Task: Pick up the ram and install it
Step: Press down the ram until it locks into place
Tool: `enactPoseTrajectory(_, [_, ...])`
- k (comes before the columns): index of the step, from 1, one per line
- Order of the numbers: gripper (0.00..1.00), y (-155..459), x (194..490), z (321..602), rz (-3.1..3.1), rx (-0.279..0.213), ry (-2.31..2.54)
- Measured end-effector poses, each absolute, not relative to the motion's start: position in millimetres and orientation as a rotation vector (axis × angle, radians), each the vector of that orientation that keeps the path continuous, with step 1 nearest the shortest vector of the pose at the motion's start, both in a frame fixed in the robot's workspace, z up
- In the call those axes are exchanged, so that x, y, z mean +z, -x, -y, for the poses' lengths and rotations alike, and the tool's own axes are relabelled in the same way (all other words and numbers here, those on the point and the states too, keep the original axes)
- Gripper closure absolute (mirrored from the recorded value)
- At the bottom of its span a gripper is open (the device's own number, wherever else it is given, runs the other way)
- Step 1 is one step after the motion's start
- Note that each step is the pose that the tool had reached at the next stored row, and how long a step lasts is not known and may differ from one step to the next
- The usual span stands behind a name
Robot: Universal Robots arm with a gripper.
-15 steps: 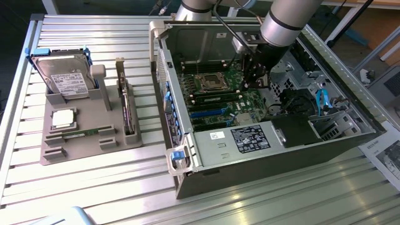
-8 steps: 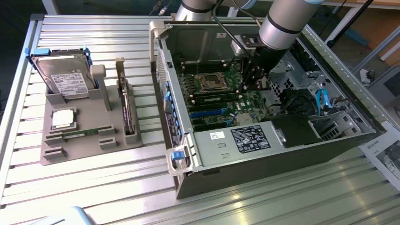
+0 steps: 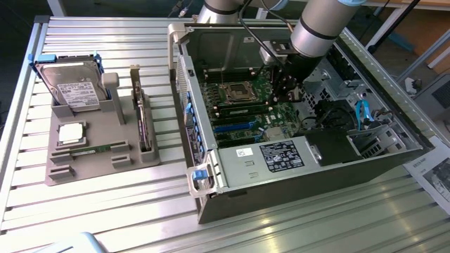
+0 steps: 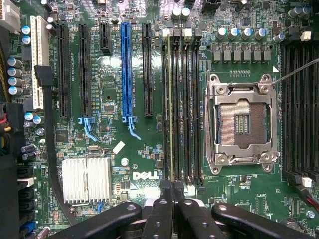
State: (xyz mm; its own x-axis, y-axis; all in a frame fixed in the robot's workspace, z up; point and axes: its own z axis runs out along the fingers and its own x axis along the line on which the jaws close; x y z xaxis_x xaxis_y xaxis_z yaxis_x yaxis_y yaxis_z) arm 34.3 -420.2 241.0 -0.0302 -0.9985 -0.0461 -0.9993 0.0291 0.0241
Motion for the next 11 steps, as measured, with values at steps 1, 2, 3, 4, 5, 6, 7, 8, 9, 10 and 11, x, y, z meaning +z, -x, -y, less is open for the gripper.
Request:
enactPoseTrajectory(1, [0.9, -33.7, 240.9, 420.1, -2.242, 0.077, 2.176])
enactPoseTrajectory(2, [0.9, -33.1, 240.8, 420.1, -2.242, 0.077, 2.176])
enactPoseTrajectory(3, [0.9, -32.9, 240.7, 420.1, -2.242, 0.077, 2.176])
enactPoseTrajectory(4, [0.9, -32.8, 240.6, 420.1, -2.242, 0.077, 2.177])
enactPoseTrajectory(5, [0.9, -32.4, 240.5, 420.1, -2.242, 0.077, 2.176])
enactPoseTrajectory(6, [0.9, -32.3, 240.4, 420.0, -2.242, 0.077, 2.176])
enactPoseTrajectory(7, [0.9, -32.3, 240.4, 420.0, -2.242, 0.077, 2.176])
enactPoseTrajectory(8, [0.9, -32.3, 240.4, 420.0, -2.242, 0.077, 2.176])
enactPoseTrajectory(9, [0.9, -32.2, 240.4, 420.0, -2.242, 0.077, 2.176])
enactPoseTrajectory(10, [0.9, -32.2, 240.4, 419.9, -2.242, 0.077, 2.176])
enactPoseTrajectory(11, [0.9, -32.2, 240.4, 419.6, -2.242, 0.077, 2.176])
